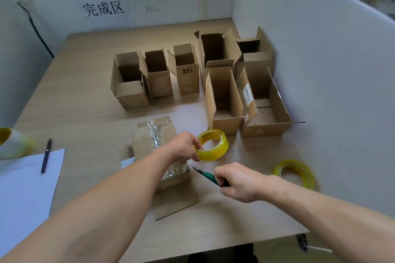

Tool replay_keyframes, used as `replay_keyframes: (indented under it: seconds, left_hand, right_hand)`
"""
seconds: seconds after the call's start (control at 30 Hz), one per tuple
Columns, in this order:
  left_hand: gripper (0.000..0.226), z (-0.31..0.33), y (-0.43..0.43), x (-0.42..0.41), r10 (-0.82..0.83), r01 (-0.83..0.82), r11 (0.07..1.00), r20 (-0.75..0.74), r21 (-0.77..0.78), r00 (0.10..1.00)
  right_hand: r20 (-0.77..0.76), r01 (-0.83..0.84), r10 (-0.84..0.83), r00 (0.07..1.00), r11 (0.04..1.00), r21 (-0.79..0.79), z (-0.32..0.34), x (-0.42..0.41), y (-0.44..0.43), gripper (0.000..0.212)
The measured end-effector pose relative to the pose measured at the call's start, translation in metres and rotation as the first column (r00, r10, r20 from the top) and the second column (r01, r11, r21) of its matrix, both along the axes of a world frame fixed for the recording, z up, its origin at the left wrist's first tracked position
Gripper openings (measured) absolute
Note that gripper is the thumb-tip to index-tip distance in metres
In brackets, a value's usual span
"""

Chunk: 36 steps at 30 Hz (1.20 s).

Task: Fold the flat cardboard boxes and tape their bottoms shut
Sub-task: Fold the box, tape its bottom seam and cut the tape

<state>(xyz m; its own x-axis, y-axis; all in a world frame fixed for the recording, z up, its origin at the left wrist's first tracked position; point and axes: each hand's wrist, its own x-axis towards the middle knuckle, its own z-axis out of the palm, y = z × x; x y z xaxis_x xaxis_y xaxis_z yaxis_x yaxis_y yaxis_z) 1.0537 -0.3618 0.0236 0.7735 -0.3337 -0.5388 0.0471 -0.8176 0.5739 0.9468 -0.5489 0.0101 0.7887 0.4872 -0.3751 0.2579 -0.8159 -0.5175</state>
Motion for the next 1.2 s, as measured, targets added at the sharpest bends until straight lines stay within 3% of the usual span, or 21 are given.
replay_keyframes:
  seconds: [0.7,1.07,1.2]
  left_hand:
    - [0.024,-0.002,0.001,0.001,-0.010,0.010,1.000,0.017,0.005,1.000]
    - [0.024,-0.006,0.001,-0.003,-0.076,0.073,0.996,0.068,0.045,0.995]
    - [0.024,-0.008,0.001,-0.004,-0.018,0.017,1.000,0.063,0.002,0.998]
  right_hand:
    - [-0.013,0.040,-0.039,0.999,0.997,0.063,0.010,0.002,0.002,0.012]
    - [-0.157,0.120,-0.114,0.981,0.992,0.031,0.010,0.008,0.020,0.018]
    - [-0.204,0.129,-0.133,0.970,0.991,-0.033,0.009,0.010,0.017,0.014]
